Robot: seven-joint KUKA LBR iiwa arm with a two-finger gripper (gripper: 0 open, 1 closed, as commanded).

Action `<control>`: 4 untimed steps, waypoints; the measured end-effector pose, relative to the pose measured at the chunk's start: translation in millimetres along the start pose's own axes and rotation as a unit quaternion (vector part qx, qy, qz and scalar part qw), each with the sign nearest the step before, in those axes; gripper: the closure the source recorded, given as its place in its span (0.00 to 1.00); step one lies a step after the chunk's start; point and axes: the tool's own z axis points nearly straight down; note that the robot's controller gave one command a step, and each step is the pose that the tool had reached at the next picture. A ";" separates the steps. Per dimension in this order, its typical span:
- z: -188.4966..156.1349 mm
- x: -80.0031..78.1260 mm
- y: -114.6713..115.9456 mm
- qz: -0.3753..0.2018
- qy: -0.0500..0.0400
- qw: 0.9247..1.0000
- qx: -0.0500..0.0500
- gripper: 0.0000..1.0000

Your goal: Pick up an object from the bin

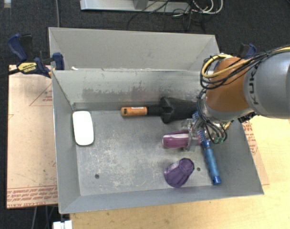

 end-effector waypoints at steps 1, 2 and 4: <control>-4.1 1.4 0.3 0.000 0.002 1.000 0.000 1.00; -25.8 3.5 0.8 0.000 0.006 1.000 -0.001 1.00; -64.1 2.0 0.9 0.000 0.003 1.000 -0.001 1.00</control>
Offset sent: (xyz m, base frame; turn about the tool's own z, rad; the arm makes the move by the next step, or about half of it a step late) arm 0.0000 0.0002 0.0087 0.0000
